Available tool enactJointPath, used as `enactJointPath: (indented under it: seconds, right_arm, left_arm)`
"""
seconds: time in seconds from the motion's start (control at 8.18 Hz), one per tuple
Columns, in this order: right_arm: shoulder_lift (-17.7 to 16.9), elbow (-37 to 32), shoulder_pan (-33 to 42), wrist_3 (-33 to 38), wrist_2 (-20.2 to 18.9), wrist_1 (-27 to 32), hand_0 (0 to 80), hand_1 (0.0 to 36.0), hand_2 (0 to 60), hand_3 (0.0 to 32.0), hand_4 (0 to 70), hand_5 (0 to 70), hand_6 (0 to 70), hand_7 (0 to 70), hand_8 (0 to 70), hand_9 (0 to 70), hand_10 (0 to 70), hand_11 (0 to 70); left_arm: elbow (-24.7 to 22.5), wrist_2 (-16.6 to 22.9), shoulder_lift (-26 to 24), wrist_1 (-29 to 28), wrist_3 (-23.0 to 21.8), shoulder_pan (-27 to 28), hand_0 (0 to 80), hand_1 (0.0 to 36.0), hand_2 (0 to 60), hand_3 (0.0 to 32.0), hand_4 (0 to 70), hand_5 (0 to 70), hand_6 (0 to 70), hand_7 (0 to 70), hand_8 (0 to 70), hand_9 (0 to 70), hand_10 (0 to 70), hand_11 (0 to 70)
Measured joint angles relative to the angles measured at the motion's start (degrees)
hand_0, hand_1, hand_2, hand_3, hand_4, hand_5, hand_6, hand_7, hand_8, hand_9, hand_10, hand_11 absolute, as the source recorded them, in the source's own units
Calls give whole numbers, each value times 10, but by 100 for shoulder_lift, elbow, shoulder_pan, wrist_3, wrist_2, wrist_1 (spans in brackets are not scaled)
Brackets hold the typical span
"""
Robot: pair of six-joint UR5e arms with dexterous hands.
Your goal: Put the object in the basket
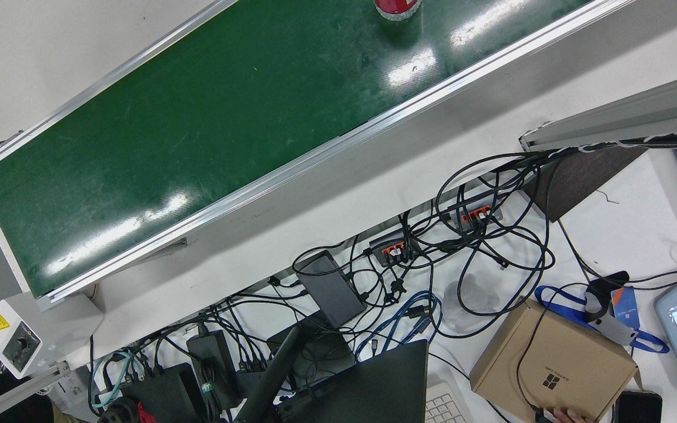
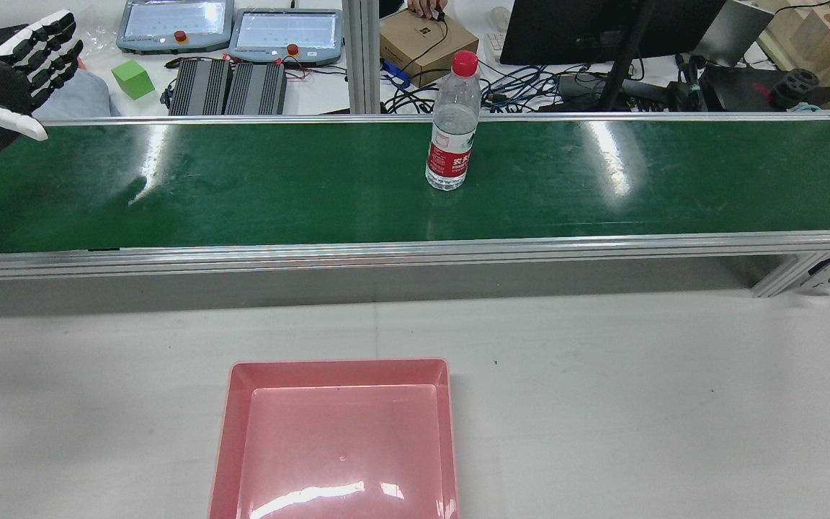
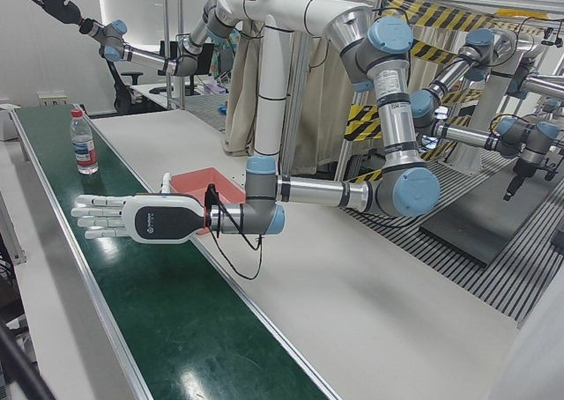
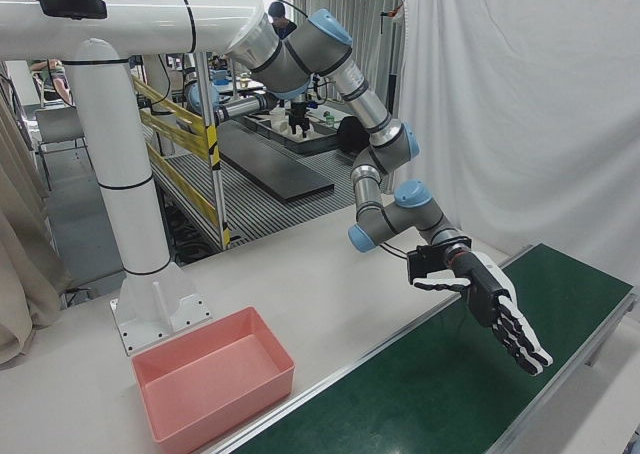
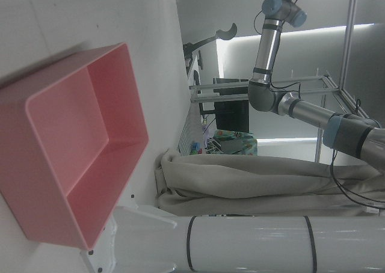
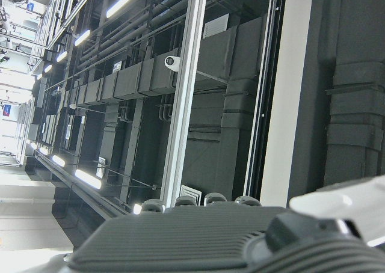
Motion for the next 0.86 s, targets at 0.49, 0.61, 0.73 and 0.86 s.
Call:
enactJointPath:
  seconds: [0.49, 0.61, 0.73, 0.86]
  right_arm:
    - [0, 0, 0, 0, 0, 0, 0, 0, 0, 0, 0, 0, 0, 0, 0, 0, 0, 0]
    - [0, 0, 0, 0, 0, 0, 0, 0, 0, 0, 0, 0, 0, 0, 0, 0, 0, 0]
    - [0, 0, 0, 0, 0, 0, 0, 0, 0, 0, 0, 0, 0, 0, 0, 0, 0, 0]
    - [0, 0, 0, 0, 0, 0, 0, 0, 0, 0, 0, 0, 0, 0, 0, 0, 0, 0]
  left_arm:
    - [10, 0, 4, 6, 43, 11, 566, 90, 0, 0, 45, 107, 15, 0, 56, 44, 8, 27]
    - [20, 0, 6, 8, 53, 18, 563, 88, 0, 0, 45, 107, 16, 0, 54, 41, 8, 28]
    - [24, 0, 7, 8, 59, 24, 570, 91, 0, 0, 48, 109, 14, 0, 52, 39, 10, 32]
    - [-3, 3, -1, 15, 31, 13, 573, 94, 0, 0, 48, 113, 13, 0, 53, 38, 10, 32]
